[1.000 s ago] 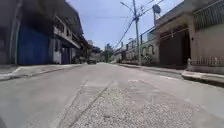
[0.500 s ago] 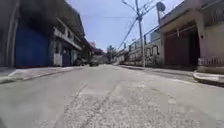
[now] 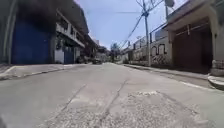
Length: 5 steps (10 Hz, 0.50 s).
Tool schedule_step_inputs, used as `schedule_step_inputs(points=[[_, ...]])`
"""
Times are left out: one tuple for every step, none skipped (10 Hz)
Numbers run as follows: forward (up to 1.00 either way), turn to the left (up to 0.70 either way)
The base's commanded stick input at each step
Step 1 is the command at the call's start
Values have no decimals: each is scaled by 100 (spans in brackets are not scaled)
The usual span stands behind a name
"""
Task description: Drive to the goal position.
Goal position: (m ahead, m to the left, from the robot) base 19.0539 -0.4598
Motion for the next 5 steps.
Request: schedule_step_inputs(points=[[100,1],[100,1],[100,1],[100,1],[100,1]])
